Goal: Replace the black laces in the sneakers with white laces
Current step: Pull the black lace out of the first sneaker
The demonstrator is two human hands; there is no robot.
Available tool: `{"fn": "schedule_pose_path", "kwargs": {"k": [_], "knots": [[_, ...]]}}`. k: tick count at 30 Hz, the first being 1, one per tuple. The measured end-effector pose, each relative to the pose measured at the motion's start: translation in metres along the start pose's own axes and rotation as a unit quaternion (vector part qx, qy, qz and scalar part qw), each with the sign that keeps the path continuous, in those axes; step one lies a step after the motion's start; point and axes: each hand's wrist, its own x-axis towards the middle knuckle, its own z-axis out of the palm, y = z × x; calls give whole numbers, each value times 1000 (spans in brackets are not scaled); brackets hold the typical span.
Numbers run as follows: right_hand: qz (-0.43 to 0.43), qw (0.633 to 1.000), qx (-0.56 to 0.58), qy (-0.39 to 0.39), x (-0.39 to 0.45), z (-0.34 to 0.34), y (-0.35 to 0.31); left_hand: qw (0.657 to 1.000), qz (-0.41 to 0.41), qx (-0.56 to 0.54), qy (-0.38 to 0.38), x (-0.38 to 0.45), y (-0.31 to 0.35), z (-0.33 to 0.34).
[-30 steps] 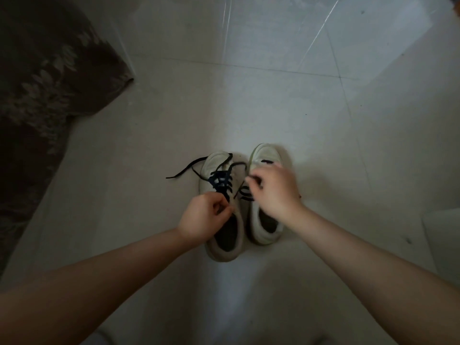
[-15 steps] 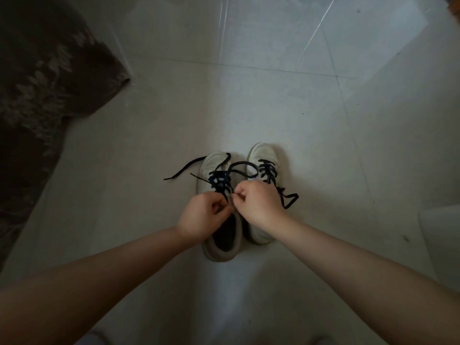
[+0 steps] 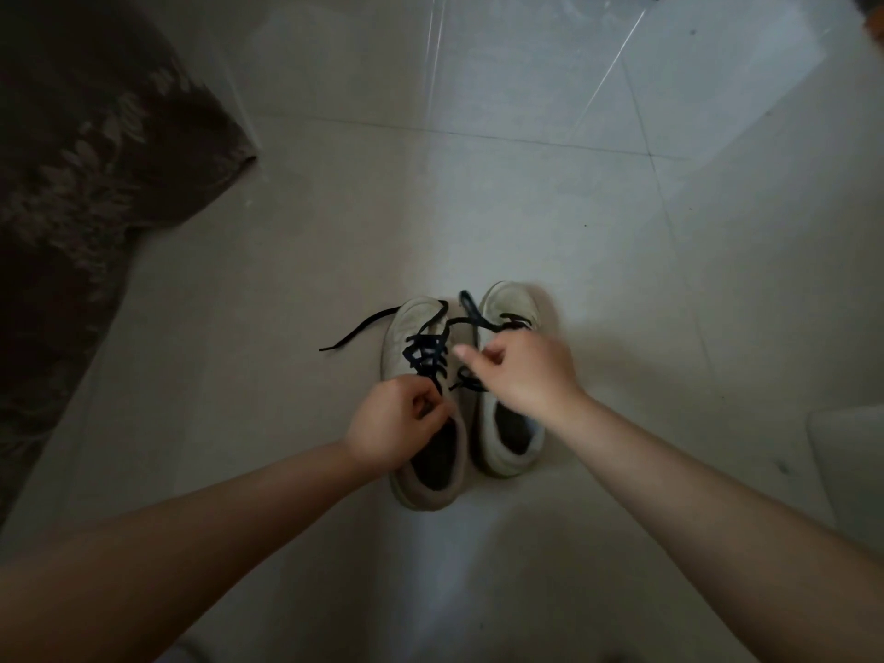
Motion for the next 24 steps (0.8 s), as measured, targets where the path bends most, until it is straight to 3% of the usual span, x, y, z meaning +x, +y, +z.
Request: {"fn": "schedule_pose_path", "kwargs": {"k": [3, 6, 10, 11, 13, 15, 16, 18, 20, 24], "knots": [[-37, 997, -58, -18, -6, 17, -8, 1000, 9, 6, 3, 0, 0, 0], [-38, 999, -27, -20, -7, 23, -14, 1000, 14, 4, -1, 0, 0, -2], [-20, 994, -32, 101, 6, 3, -4, 1000, 13, 5, -7, 0, 1, -4], [-7, 996, -16, 83, 10, -5, 2, 1000, 16, 9, -7, 0, 1, -4], [4, 999, 14, -33, 13, -16, 8, 1000, 25, 1, 1, -3, 0, -5], [-25, 988, -60, -137, 8, -19, 5, 998, 18, -32, 44, -8, -4, -5], [-40, 982, -103, -151, 4, -18, 2, 997, 5, -40, 69, -10, -7, -4], [-96, 985, -116, -85, -1, -14, -7, 995, -28, -26, 91, -12, -12, -3], [-165, 985, -46, -12, 2, -7, -14, 995, -69, -7, 76, -11, -15, -4], [-238, 964, -104, -56, 21, 10, -27, 995, -87, 16, 41, -8, -16, -7]]}}
